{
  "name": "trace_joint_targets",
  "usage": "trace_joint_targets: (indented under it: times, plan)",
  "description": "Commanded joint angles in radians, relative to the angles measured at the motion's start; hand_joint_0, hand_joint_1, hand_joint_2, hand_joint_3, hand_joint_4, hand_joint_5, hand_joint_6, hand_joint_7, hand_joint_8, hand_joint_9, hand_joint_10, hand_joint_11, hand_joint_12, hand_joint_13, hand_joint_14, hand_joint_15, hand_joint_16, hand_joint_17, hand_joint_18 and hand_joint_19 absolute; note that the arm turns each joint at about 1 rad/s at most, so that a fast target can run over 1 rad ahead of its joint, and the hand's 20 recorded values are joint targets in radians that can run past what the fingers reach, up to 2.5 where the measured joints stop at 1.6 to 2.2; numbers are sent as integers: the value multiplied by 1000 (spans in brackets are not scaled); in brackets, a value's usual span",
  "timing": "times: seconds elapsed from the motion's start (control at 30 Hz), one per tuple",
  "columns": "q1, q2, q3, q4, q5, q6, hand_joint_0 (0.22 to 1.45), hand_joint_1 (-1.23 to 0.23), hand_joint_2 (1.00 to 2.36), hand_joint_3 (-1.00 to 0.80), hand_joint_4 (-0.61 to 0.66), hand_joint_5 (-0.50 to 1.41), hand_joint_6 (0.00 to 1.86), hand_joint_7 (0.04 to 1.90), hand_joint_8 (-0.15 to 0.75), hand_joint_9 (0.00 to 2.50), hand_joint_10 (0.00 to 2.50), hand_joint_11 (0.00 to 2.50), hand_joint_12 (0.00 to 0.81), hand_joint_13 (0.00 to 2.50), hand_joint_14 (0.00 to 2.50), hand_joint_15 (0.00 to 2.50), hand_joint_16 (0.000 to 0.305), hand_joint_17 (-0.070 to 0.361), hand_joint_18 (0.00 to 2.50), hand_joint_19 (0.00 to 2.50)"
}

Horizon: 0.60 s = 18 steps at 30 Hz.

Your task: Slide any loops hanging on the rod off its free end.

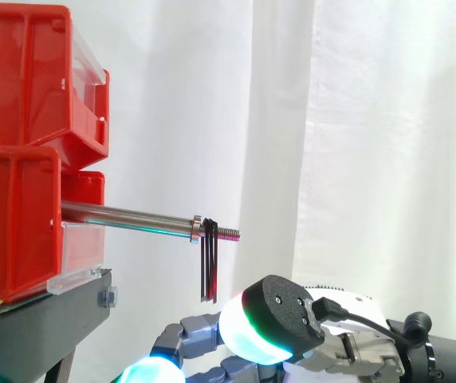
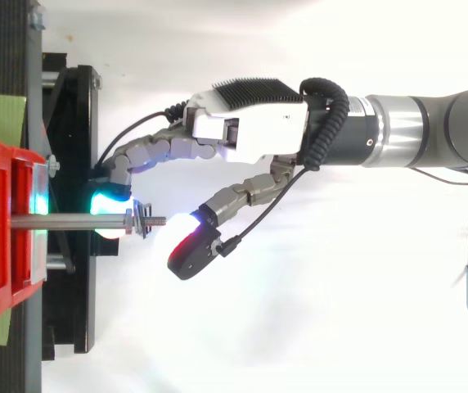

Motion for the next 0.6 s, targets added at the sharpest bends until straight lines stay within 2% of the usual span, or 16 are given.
trace_joint_targets:
  times: [0.0,0.17,0.37,0.57]
  plan:
    - [-7,6,0,1,-17,-4,507,-480,1000,-500,298,-205,504,977,307,601,4,110,331,581,0,0,56,126,630,233]
    - [-24,32,0,-9,-37,-6,508,-480,1000,-500,294,-204,504,977,307,602,3,110,328,590,2,0,56,126,642,242]
    - [-44,43,0,-22,-73,-15,511,-484,1000,-500,294,-203,504,991,307,603,4,117,327,602,0,0,56,126,652,243]
    - [-52,50,0,-33,-86,-29,514,-494,1000,-494,297,-199,504,1017,307,605,4,112,326,611,0,4,55,125,664,248]
